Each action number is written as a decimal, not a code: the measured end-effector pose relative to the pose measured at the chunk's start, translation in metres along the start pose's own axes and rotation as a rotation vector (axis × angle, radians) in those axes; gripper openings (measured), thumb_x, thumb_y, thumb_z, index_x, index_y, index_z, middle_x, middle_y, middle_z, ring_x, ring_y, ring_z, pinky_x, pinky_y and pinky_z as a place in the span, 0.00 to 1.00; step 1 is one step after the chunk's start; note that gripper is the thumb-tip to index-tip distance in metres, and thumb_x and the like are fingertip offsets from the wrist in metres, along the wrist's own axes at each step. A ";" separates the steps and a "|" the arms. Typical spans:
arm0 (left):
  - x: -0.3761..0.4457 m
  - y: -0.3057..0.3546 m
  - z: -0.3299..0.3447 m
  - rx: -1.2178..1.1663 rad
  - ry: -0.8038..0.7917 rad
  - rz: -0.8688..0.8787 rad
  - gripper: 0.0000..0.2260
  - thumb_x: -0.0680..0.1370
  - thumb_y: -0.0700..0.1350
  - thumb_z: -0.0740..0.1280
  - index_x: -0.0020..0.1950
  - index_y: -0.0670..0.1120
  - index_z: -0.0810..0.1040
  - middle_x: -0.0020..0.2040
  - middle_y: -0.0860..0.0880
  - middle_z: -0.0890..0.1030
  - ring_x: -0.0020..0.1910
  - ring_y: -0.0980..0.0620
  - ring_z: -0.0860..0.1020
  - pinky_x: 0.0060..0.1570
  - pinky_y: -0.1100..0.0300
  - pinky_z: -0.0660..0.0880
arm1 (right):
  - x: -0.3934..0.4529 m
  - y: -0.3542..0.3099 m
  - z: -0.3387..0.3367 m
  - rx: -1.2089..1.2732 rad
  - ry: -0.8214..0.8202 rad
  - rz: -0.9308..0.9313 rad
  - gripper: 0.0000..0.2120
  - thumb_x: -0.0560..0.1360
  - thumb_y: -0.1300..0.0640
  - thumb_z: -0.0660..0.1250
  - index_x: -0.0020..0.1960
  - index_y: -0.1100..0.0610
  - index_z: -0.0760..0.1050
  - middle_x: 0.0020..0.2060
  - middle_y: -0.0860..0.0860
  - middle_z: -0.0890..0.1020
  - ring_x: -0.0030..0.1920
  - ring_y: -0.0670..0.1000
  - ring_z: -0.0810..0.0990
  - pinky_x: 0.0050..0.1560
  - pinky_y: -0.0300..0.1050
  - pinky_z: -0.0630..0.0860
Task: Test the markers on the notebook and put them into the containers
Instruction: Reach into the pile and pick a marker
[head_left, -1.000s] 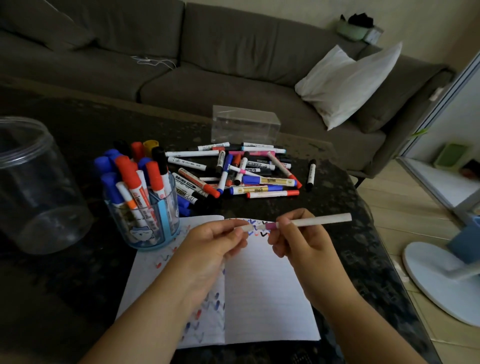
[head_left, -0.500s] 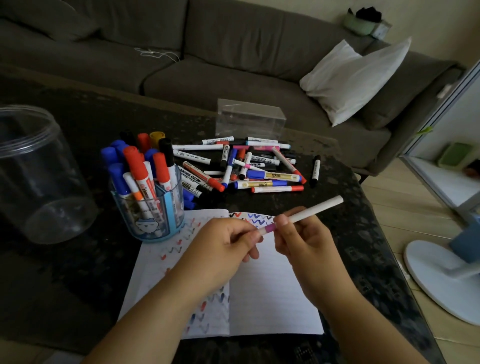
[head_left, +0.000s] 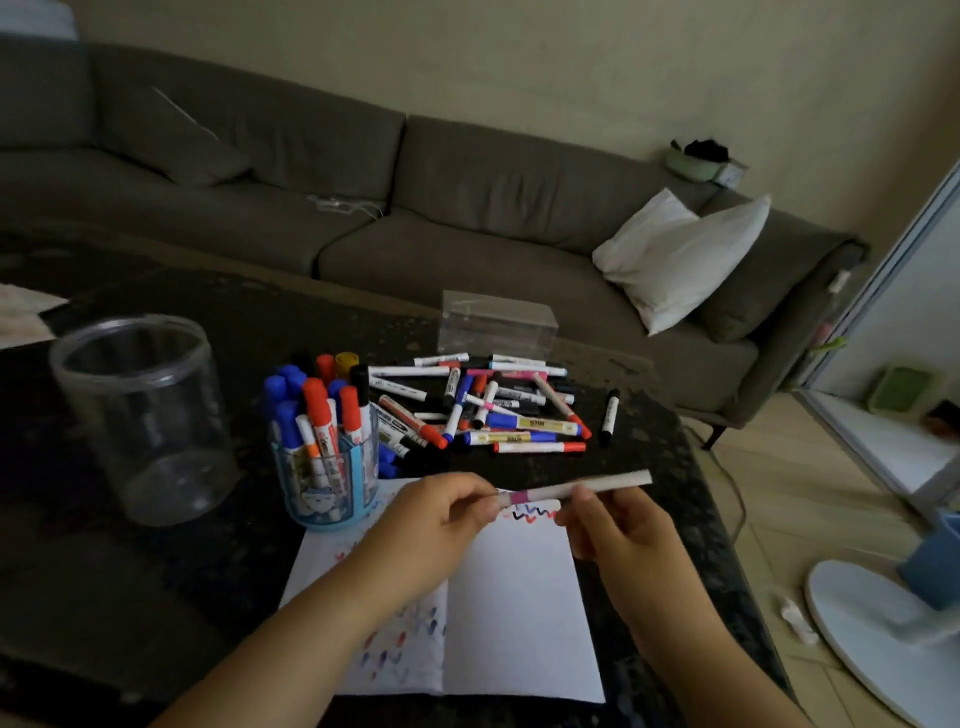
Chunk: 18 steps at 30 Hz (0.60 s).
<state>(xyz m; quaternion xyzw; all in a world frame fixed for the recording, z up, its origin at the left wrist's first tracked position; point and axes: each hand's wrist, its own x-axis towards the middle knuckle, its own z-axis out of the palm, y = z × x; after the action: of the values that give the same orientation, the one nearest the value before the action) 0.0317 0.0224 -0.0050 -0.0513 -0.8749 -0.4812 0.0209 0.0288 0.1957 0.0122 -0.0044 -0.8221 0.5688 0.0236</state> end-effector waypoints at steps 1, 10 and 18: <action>-0.006 0.004 -0.008 0.028 0.025 0.029 0.07 0.79 0.51 0.62 0.54 0.56 0.78 0.46 0.60 0.78 0.48 0.62 0.76 0.46 0.71 0.71 | -0.005 -0.008 -0.002 0.000 0.005 -0.017 0.09 0.77 0.50 0.63 0.46 0.54 0.78 0.33 0.46 0.83 0.32 0.41 0.79 0.32 0.31 0.73; -0.174 -0.037 -0.124 0.412 0.606 -0.016 0.05 0.75 0.49 0.67 0.50 0.52 0.78 0.41 0.59 0.77 0.41 0.60 0.76 0.42 0.67 0.73 | -0.084 -0.079 0.089 -0.161 -0.358 -0.315 0.07 0.74 0.48 0.66 0.41 0.50 0.78 0.33 0.47 0.81 0.36 0.41 0.79 0.36 0.36 0.75; -0.354 -0.102 -0.168 0.574 0.779 -0.422 0.03 0.76 0.49 0.65 0.47 0.51 0.77 0.41 0.58 0.78 0.40 0.60 0.75 0.40 0.64 0.73 | -0.180 -0.087 0.241 -0.311 -0.809 -0.636 0.07 0.76 0.55 0.67 0.40 0.54 0.77 0.28 0.44 0.79 0.30 0.40 0.76 0.29 0.32 0.68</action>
<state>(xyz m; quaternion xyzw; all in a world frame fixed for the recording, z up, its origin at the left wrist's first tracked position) 0.3697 -0.1977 -0.0309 0.3164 -0.8902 -0.1993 0.2602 0.1994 -0.0662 0.0025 0.4610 -0.8009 0.3611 -0.1249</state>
